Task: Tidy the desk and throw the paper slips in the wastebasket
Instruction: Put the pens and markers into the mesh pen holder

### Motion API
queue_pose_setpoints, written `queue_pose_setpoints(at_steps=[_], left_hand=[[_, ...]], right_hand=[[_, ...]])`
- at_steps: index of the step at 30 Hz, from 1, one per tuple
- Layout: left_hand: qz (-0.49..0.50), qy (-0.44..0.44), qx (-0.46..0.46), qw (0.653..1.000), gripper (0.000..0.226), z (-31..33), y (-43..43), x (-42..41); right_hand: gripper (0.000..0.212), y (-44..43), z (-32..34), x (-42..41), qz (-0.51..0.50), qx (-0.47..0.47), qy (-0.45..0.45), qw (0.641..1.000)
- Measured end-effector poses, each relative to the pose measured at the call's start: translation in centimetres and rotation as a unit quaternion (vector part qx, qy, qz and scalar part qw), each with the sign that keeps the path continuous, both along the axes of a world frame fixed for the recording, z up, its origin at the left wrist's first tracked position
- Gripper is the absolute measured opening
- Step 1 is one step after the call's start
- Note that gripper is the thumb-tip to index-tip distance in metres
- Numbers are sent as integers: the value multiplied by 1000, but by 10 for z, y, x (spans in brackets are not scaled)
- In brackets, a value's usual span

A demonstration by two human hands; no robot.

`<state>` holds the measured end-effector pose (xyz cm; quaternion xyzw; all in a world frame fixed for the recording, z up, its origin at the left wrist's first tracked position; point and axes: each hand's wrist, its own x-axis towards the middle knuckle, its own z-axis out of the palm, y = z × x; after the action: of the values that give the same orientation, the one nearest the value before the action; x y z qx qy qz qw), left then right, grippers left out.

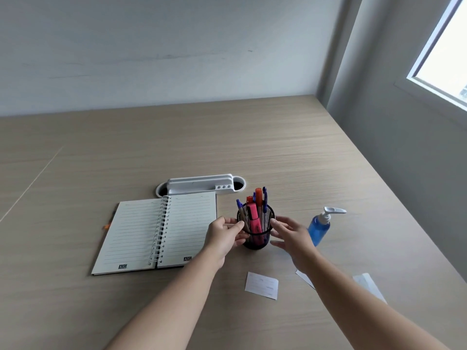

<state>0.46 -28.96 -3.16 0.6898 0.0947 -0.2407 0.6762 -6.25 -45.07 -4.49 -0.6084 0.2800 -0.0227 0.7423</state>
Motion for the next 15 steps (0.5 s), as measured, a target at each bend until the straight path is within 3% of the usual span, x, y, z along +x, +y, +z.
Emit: queue_pose_setpoints(at_steps=[7, 12, 15], left_hand=[[35, -23, 27, 999, 8, 4, -5, 49], [50, -14, 35, 998, 12, 10, -8, 96], [39, -4, 17, 999, 13, 8, -7, 108]], right_hand=[[20, 6, 3, 53, -11, -27, -6, 1000], [7, 6, 7, 105, -1, -73, -2, 997], [14, 2, 2, 120, -1, -86, 5, 996]])
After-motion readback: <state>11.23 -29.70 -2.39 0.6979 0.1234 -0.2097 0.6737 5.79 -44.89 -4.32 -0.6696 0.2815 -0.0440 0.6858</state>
